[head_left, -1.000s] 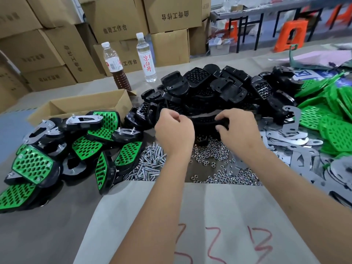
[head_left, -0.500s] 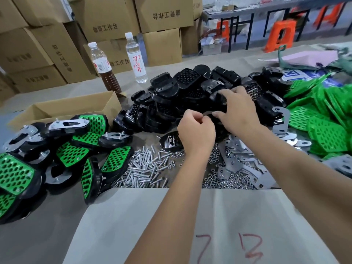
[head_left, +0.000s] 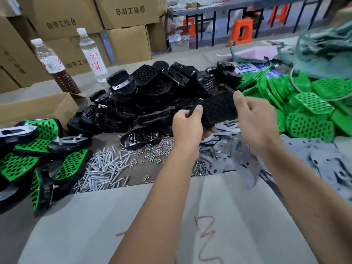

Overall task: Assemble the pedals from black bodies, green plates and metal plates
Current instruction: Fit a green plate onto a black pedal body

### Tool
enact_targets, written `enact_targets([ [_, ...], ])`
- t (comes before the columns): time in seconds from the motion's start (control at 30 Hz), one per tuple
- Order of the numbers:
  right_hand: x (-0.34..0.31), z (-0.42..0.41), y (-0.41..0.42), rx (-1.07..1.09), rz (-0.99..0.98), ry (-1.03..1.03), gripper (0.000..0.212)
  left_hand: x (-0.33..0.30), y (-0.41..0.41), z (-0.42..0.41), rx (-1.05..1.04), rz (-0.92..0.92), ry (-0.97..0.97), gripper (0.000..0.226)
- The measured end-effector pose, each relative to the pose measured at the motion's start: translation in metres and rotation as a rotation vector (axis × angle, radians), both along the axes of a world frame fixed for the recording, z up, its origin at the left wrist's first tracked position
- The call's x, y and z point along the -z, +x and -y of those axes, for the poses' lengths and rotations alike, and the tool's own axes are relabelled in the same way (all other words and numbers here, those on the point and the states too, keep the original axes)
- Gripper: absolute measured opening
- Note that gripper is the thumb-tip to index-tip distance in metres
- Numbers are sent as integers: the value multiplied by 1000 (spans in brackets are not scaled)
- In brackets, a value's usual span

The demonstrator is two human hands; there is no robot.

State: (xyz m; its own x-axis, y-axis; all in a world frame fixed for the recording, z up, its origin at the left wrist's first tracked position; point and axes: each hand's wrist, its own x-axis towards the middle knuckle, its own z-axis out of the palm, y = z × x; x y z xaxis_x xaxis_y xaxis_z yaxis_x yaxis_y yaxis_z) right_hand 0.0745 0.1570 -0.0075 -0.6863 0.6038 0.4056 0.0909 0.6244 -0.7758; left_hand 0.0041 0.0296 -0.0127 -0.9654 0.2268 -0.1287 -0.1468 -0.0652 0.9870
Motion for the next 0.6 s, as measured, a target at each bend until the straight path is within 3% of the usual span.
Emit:
enact_targets([
  [0.07,7,-23,17,213,116,289,39,8,11,-14,46,58,12,20],
  [0.1,9,-31,24,274,278,379,34,11,16,-19,49,52,-13,21],
  [0.17,11,-45,34,315,604,456,55,15,21,-26,26,2,-75,19],
  [0.23,8,-51,39,307,649,437,58,14,22,-30,5,-36,-90,19],
  [0.37,-5,-57,35,299,457,374,26,10,25,-28,19,-6,-30,14],
  [0.5,-13,-52,34,479,15,294,30,10,23,-14,-2,20,-22,17],
  [0.53,-13,-47,31,427,-96,193,31,9,21,-9,-20,33,-5,17],
  [0.6,-10,-26,20,192,-248,-222,29,8,19,5,-65,42,17,14],
])
